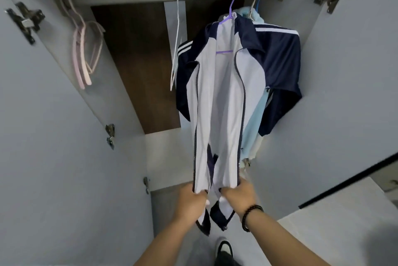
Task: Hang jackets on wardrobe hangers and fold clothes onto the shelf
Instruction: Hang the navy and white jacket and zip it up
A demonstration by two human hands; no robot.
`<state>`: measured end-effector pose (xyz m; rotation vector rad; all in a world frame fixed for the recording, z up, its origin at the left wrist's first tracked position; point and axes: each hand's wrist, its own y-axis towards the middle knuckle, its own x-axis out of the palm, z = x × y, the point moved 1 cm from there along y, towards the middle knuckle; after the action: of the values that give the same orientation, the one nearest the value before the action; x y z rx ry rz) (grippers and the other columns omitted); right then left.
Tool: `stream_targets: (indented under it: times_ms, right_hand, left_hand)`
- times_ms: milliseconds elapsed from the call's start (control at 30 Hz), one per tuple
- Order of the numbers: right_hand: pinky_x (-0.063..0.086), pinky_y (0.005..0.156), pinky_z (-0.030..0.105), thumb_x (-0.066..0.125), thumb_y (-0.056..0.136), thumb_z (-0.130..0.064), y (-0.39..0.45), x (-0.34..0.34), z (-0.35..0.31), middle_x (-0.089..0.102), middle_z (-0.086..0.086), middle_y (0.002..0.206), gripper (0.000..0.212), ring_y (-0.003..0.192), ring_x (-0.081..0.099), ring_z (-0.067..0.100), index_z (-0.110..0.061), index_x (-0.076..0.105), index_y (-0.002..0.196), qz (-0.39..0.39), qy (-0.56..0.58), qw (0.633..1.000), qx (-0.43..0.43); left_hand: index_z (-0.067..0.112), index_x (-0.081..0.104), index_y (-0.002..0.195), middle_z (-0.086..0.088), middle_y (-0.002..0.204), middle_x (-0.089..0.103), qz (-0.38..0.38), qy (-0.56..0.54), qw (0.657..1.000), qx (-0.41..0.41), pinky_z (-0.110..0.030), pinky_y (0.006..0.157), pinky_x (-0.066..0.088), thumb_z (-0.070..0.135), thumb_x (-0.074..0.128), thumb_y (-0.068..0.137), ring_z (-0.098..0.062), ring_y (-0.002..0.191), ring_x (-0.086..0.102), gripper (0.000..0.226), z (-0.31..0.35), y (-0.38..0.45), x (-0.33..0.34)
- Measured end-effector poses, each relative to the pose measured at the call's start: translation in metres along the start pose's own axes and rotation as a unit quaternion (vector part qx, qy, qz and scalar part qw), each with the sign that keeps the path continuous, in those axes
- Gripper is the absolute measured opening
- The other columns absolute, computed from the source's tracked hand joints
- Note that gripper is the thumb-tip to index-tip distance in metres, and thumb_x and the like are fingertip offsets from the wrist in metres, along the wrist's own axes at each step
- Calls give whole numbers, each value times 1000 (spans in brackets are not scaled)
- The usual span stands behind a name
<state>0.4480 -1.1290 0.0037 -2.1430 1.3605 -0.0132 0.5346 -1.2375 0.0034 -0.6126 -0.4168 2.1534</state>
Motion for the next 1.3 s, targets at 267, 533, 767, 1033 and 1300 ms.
stream_targets:
  times_ms: [267,533,767,1033,1300]
  right_hand:
    - [36,54,27,45,95,-19,-73,30,41,48,6,64,22,57,47,23,-9,50,75,47,13,996,72]
    - [45,39,20,58,92,-5,-119,31,40,58,15,69,6,43,58,16,-3,53,90,83,258,961,47]
    - [39,59,26,63,89,-11,-131,17,38,65,5,58,15,53,63,16,-3,62,76,119,366,919,81]
    - [48,40,18,56,86,13,-121,6,34,60,13,76,12,59,52,21,5,61,79,69,428,886,162]
    - [48,37,20,53,86,10,-145,-1,26,64,18,70,7,62,56,21,9,60,83,-131,464,845,232]
  left_hand:
    - [16,58,99,-6,95,65,45,-61,996,-38,-37,82,54,24,39,102,-24,88,63,22,-50,-54,-37]
    - [-5,66,90,-12,79,68,31,-381,920,-84,-28,82,55,8,65,90,-21,80,66,13,-46,-88,-56]
    - [-3,65,95,-14,76,73,33,-542,836,-78,-33,89,51,27,52,99,-27,85,66,33,-35,-99,-64]
    - [-12,64,109,-17,88,69,98,-412,901,-89,-24,74,60,-7,72,78,-21,75,66,32,-36,-109,-49]
    - [-4,65,85,-12,72,72,-68,-497,845,-186,-16,48,54,2,66,83,-11,54,68,7,-23,-139,-42]
